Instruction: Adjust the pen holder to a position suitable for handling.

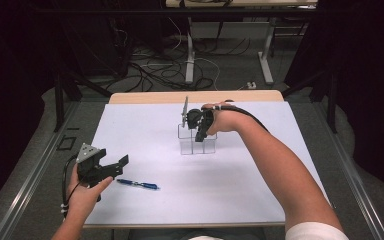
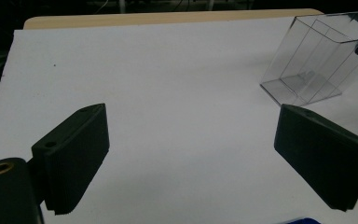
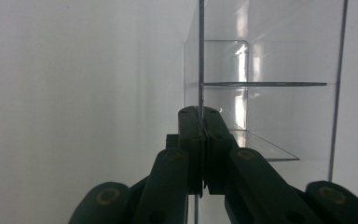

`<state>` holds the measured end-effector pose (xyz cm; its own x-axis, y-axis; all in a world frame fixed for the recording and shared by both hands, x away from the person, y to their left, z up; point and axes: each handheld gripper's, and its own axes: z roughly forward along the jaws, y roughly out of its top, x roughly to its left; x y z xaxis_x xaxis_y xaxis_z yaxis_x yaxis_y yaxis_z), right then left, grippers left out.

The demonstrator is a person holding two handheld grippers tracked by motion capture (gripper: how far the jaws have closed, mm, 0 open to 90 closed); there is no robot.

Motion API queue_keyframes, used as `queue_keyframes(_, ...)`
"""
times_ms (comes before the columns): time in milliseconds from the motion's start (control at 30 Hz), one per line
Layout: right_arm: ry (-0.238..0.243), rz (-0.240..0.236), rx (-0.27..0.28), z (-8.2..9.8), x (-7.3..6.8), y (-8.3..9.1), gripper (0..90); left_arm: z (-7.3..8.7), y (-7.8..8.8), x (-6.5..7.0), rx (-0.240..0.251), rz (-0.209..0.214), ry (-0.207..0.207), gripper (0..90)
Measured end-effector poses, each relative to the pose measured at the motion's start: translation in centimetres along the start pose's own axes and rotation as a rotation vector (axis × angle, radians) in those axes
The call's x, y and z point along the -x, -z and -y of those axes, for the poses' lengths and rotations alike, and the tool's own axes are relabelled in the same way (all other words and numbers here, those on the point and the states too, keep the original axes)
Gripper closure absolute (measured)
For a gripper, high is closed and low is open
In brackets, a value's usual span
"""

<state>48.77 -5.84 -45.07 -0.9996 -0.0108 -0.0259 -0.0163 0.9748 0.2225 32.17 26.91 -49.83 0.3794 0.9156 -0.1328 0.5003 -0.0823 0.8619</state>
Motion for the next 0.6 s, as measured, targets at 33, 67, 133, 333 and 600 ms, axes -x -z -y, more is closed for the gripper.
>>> queue_keyframes(33,-0.003,-0.003,0.000,0.02,-0.01,0.00,88.8,0.00,-0.01,-0.01,0.001,-0.001,0.000,9.9)
queue_keyframes(67,-0.002,-0.003,-0.001,0.03,0.00,0.01,88.8,0.00,-0.01,-0.02,0.000,0.000,-0.001,9.9)
queue_keyframes(133,-0.004,-0.005,-0.002,0.02,0.00,-0.01,88.8,0.00,-0.01,-0.01,0.000,0.000,0.000,9.9)
queue_keyframes(333,-0.009,-0.010,0.000,0.07,-0.13,0.00,87.9,0.00,0.00,0.03,0.000,0.000,0.000,9.9)
queue_keyframes(600,-0.059,0.006,0.024,0.21,-0.38,0.26,80.8,-0.01,0.00,0.06,0.000,0.001,0.000,9.9)
